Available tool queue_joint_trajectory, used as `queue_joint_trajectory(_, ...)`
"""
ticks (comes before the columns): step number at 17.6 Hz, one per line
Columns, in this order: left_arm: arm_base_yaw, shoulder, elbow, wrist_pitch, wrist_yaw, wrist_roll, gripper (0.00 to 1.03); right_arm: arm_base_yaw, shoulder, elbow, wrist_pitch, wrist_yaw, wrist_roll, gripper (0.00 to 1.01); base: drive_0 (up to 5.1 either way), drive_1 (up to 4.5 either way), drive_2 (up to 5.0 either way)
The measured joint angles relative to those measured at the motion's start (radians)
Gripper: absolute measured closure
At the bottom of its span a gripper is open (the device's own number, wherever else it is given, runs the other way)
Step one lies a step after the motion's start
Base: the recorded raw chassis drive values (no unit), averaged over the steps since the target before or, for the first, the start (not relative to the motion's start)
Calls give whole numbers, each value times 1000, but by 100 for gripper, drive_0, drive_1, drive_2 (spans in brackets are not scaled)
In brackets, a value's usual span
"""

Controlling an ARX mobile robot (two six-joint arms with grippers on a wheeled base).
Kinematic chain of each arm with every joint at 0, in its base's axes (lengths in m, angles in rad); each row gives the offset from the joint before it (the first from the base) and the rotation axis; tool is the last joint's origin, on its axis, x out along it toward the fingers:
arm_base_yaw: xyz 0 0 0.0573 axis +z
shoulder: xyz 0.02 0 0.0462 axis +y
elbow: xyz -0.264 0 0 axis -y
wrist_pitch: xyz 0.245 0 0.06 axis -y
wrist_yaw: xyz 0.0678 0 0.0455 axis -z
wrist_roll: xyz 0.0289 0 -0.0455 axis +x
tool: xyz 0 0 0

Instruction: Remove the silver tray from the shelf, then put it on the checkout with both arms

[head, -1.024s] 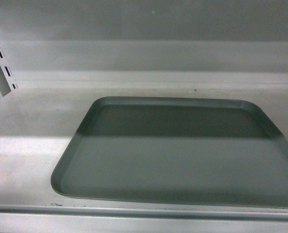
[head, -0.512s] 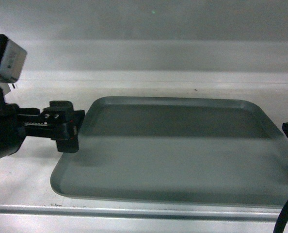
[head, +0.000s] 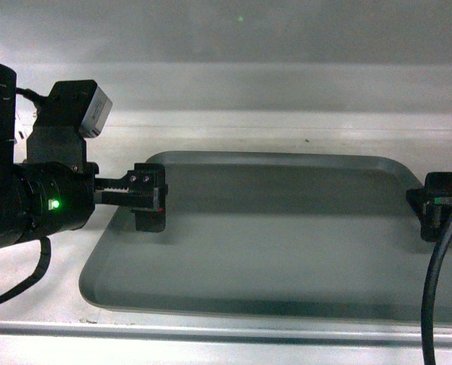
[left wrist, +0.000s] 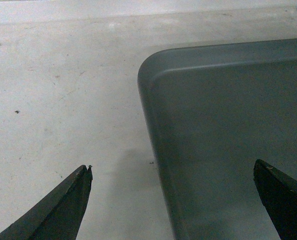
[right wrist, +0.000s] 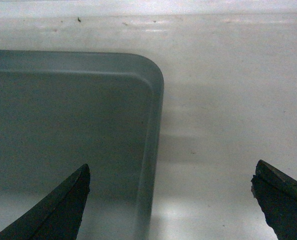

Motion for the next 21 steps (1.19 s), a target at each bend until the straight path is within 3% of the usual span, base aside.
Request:
queue_joint_trajectory(7, -11, 50, -1, 31, -4, -3, 5, 37, 24, 28, -50, 9, -10, 3, 0, 0, 0)
queue_joint_trajectory(14, -26, 71, -3, 69, -29, -5, 5, 41, 36, 28, -31, 18, -17, 4, 0, 0, 0)
queue_joint_trajectory(15, -26, 71, -8, 77, -29, -4, 5, 41, 39, 27, -31, 20, -17, 13, 0, 0, 0)
queue_joint_trajectory(16, -26, 71, -12, 84, -31, -4, 11, 41, 43, 27, -29, 22, -16, 26, 0, 0, 0)
queue_joint_trajectory(21, -49, 69, -26, 106, -35, -31, 65, 41, 43, 26, -22, 26, -15, 81, 0, 0, 0)
